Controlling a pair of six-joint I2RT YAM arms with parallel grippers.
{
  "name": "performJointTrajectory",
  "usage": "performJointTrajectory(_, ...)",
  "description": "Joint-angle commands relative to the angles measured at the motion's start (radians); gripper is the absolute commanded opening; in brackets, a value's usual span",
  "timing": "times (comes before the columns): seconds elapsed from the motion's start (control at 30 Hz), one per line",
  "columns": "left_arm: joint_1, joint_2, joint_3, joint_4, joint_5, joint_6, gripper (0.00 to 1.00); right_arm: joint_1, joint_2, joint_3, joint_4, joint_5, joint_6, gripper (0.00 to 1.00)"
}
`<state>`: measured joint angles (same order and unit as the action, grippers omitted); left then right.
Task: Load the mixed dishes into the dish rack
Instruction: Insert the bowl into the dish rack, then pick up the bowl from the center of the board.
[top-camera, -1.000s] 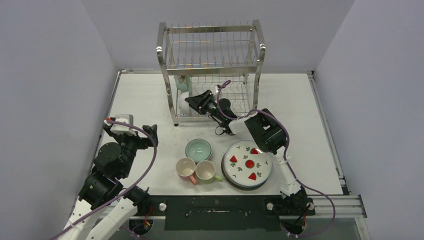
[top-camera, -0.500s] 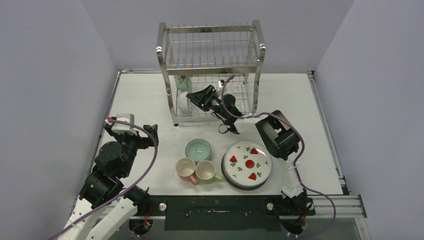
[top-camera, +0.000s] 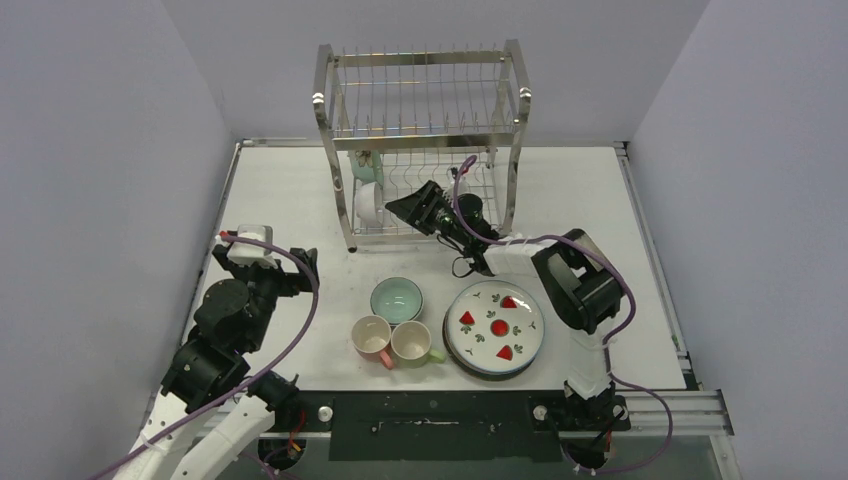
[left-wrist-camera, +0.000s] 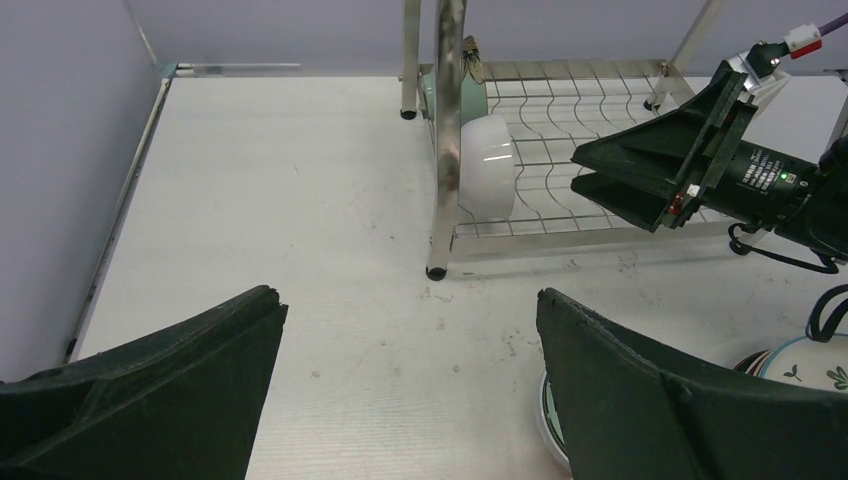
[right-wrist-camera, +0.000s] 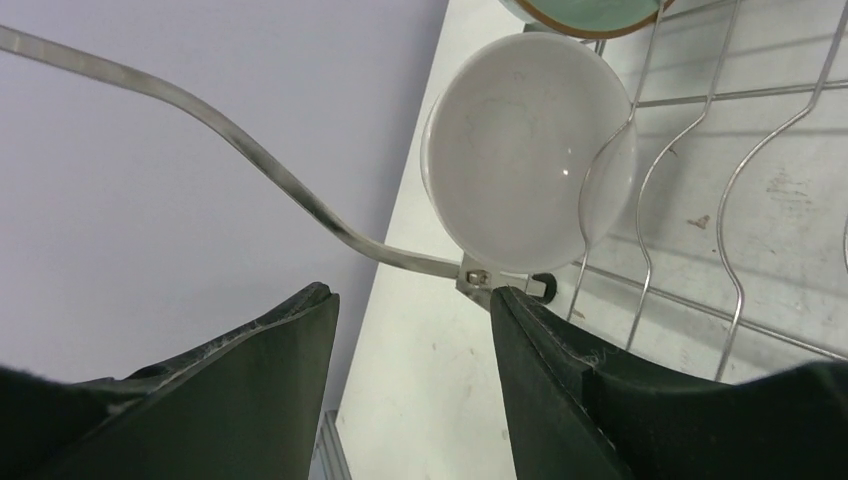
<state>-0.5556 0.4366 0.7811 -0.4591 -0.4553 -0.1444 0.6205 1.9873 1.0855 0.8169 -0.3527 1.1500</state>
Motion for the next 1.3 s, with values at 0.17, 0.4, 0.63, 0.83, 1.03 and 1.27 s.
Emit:
performJointTrajectory(0.17,-0.003,0.01,0.031,0.033,0.006,0.005,0.96,0.034,-0.229,-0.091,-0.252,0.051,-0.22,0.57)
performJointTrajectory(0.4,-0.002,0.019,0.031,0.033,0.006,0.005,0.96,0.099,-0.371,-0.118,-0.538,0.139,-0.409,0.56)
performJointTrajectory(0.63,-0.001,0.045,0.032,0.028,-0.002,0.008,0.96,0.168,-0.478,-0.1,-0.805,0.274,-0.588,0.54)
performJointTrajectory(0.83,0.003,0.078,0.031,0.027,-0.006,0.011,0.96,0.214,-0.517,-0.093,-0.975,0.344,-0.679,0.52)
performJointTrajectory(1.03,0.036,0.131,0.035,0.03,0.034,0.009,0.96,0.242,-0.509,-0.074,-1.039,0.411,-0.727,0.55)
performJointTrajectory(1.27,0.121,0.176,0.038,0.043,0.126,-0.022,0.95,0.285,-0.443,-0.036,-1.045,0.4,-0.734,0.58)
